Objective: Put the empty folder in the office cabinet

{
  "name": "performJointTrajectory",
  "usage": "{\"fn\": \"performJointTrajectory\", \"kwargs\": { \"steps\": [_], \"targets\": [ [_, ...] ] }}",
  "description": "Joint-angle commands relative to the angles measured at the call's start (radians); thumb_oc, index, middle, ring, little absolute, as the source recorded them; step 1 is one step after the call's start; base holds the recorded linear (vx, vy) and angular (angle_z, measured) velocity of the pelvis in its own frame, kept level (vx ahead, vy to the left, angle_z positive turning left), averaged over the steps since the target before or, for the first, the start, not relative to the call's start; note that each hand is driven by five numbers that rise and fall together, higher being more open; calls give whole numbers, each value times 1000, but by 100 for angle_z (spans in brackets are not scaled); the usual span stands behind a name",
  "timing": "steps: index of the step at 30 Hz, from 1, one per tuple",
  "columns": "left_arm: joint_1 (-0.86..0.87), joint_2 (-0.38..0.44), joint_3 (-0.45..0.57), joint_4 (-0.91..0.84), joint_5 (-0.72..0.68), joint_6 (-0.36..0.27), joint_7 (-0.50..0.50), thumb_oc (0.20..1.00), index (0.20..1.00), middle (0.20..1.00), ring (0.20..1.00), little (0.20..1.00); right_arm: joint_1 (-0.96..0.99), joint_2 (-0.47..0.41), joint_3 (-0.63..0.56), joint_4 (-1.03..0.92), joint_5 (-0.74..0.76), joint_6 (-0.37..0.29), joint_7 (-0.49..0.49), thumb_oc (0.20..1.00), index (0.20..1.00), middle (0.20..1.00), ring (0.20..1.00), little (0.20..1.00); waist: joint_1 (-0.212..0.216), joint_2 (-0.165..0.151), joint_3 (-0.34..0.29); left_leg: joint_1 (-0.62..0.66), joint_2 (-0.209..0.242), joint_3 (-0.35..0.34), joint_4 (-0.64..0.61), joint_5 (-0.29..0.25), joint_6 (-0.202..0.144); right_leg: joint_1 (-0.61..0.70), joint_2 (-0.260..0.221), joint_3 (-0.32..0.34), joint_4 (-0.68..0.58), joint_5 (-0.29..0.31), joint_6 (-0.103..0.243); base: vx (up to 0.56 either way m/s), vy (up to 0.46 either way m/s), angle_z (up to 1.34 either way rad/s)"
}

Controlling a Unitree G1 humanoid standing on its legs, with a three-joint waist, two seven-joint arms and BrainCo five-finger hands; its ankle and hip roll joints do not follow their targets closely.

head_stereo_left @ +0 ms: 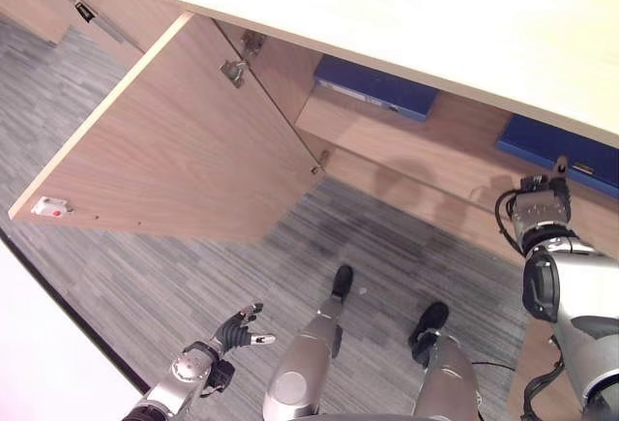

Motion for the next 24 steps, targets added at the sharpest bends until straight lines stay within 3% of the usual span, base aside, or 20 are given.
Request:
{"fn": "performJointTrajectory", "kwargs": {
  "steps": [1, 7, 11, 13, 15, 16, 20, 23, 24],
  "targets": [
    [1, 27, 40, 26, -29, -4, -10, 1000, 1000, 1000, 1000, 1000, 9, -22, -29, -35, -57, -32, 13, 1000, 1000, 1000, 1000, 1000, 18, -19, 36, 63, -4, 11, -11, -133, 9, 117, 4, 1, -93, -9, 103, -2, 45, -5],
    [28, 18, 46, 20, -9, -4, -29, 1000, 1000, 1000, 1000, 1000, 109, 16, -45, -69, -93, -36, 32, 1000, 1000, 1000, 1000, 1000, 15, -13, 11, 113, -3, 9, -53, -116, 11, 160, -5, -4, -116, 2, 108, 14, 35, 0],
    [67, -8, 77, 11, -15, -12, -33, 1000, 1000, 1000, 1000, 1000, 261, 137, 10, -209, -258, -50, 59, 1000, 1000, 1000, 1000, 1000, -7, -29, -2, 147, 7, 13, -65, -114, 10, 197, 0, -8, -136, 14, 109, 24, 13, 5],
    [72, -4, 85, 7, -11, -13, -40, 1000, 1000, 1000, 1000, 1000, 280, 136, 41, -227, -308, -37, 74, 1000, 1000, 1000, 1000, 1000, -10, -34, -4, 154, 9, 16, -67, -113, 10, 202, 1, -7, -142, 18, 109, 0, 2, -3],
    [97, -17, 124, -2, -1, -32, -68, 1000, 1000, 1000, 1000, 1000, 439, 181, 43, -376, -346, -71, 177, 1000, 1000, 1000, 1000, 1000, -33, -47, -2, 173, 19, 28, -75, -114, 8, 215, 5, -7, -154, 25, 113, 24, 6, -6],
    [108, -14, 132, 4, 10, -36, -77, 1000, 1000, 1000, 1000, 1000, 470, 176, 39, -387, -374, -75, 176, 200, 200, 200, 200, 200, -35, -50, -7, 179, 21, 29, -79, -114, 7, 219, 5, -11, -157, 28, 114, 41, -4, -3],
    [126, 4, 151, 12, 39, -51, -89, 1000, 1000, 1000, 1000, 1000, 500, 120, 79, -395, -541, -57, 164, 200, 200, 200, 200, 200, -41, -55, -13, 184, 25, 31, -78, -113, 5, 222, 5, -9, -159, 32, 114, 5, -2, -2],
    [148, 28, 148, -14, 51, -63, -91, 1000, 1000, 1000, 1000, 1000, 465, 3, 171, -397, -863, 6, 86, 200, 200, 200, 200, 200, -40, -53, -7, 177, 25, 28, -72, -112, 6, 213, 4, -4, -155, 32, 114, -8, 0, -10],
    [148, 26, 149, -14, 51, -63, -91, 1000, 1000, 1000, 1000, 1000, 463, 3, 172, -397, -866, 7, 84, 200, 200, 200, 200, 200, -41, -52, -6, 177, 25, 29, -71, -112, 6, 212, 4, -4, -153, 32, 114, -6, -2, -8]
  ]
}}
